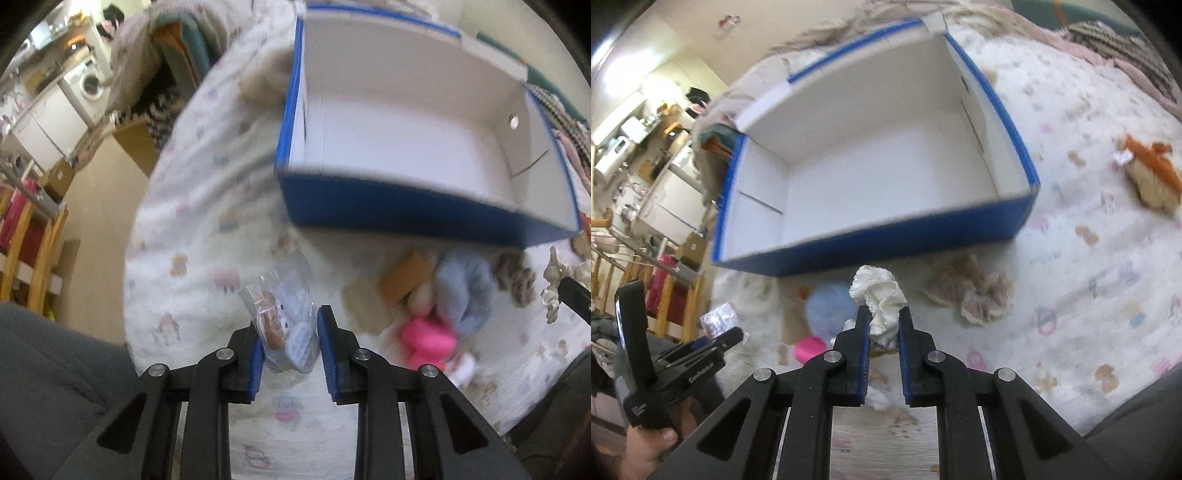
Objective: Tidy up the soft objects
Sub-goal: 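Carry the bag and cloth into the box and open both grippers, then grasp the tan sponge with the left gripper while the right grasps the blue plush, then lower the sponge and blue plush into the box and open both grippers, then withdraw both grippers from the box toward the remaining items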
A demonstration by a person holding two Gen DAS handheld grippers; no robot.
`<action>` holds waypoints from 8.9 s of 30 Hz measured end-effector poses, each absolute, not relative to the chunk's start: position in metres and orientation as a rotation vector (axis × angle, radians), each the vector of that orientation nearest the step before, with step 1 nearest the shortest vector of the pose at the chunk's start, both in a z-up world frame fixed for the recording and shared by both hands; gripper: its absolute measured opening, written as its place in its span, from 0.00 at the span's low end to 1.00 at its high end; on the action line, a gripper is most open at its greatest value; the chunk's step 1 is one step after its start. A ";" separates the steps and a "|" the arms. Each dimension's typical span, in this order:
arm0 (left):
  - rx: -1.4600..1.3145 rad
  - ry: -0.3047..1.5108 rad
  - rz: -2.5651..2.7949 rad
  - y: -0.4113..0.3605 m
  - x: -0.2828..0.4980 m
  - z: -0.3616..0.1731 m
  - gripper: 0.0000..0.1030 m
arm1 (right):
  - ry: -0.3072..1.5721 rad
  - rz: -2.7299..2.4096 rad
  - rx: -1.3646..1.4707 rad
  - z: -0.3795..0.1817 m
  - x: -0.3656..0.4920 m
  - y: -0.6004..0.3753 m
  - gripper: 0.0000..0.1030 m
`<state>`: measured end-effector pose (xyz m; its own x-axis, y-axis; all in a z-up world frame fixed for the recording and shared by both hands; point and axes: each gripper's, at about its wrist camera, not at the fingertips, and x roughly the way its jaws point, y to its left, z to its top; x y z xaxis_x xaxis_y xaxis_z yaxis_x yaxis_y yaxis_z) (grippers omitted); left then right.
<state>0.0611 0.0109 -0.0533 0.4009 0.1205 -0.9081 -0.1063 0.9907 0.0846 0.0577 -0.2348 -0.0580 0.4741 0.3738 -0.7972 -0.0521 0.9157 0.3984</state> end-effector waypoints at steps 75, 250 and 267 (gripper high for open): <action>0.055 0.938 0.028 -0.025 0.193 0.006 0.65 | 0.903 0.301 0.317 -0.003 0.182 -0.230 0.83; 0.083 0.932 0.033 -0.033 0.199 -0.002 0.59 | 0.876 0.345 0.282 -0.018 0.177 -0.247 1.00; 0.055 0.876 0.028 -0.014 0.128 0.013 0.59 | 0.851 0.315 0.266 -0.012 0.115 -0.267 1.00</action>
